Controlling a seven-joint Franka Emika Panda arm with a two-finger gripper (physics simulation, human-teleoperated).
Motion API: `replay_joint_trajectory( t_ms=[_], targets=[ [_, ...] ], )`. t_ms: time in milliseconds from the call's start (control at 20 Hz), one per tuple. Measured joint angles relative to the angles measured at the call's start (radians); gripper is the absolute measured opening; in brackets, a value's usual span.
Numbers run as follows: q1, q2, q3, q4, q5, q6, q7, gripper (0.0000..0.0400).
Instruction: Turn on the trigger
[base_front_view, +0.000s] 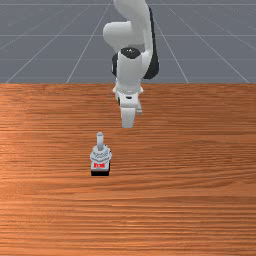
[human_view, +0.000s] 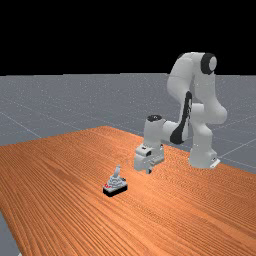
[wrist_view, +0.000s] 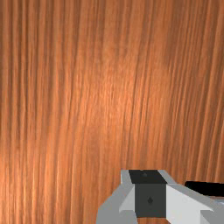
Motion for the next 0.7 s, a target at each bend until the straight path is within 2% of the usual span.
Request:
replay_joint_trajectory(
  t_ms=[150, 250, 600, 650, 700],
  targets=[
    [0.037, 0.001, 0.009, 0.003, -0.006, -0.008, 0.062, 0.0],
    [0.052, 0.02, 0.025, 0.056, 0.024, -0.12, 0.093, 0.0],
    [0.07, -0.027, 0.012, -0.038, -0.012, -0.015, 0.128, 0.0],
    [0.013, -0.027, 0.067, -0.038, 0.124, -0.019, -0.013, 0.0],
    [-0.099, -0.003, 0.139, 0.008, 0.385, -0.153, -0.317, 0.0]
  ],
)
